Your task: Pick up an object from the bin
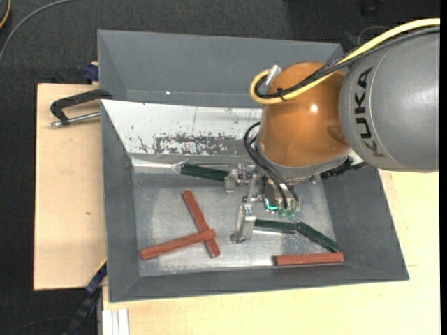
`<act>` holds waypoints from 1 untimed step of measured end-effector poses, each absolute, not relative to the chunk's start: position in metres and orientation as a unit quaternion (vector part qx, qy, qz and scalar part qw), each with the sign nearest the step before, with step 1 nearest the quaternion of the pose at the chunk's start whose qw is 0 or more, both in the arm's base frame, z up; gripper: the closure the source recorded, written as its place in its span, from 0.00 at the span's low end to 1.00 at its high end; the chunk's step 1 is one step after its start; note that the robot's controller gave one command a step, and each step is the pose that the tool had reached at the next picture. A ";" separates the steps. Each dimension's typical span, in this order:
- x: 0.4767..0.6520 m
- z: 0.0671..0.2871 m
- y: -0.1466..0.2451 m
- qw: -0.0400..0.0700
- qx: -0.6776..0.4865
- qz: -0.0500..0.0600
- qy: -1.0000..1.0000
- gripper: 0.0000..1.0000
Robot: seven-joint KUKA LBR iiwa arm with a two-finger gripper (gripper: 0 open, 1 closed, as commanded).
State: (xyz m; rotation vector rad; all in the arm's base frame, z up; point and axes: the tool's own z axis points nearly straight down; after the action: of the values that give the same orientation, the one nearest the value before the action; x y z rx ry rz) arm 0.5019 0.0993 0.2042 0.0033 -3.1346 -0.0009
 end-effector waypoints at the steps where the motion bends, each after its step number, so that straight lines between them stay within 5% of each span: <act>1: 0.522 0.069 0.161 -0.003 0.083 -0.002 -0.997 0.00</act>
Offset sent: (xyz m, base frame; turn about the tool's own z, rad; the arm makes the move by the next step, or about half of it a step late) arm 0.0188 0.0586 -0.1342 -0.1611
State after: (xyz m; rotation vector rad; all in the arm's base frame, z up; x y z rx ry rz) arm 0.5222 0.1607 0.0695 0.2609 -3.1368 -0.0056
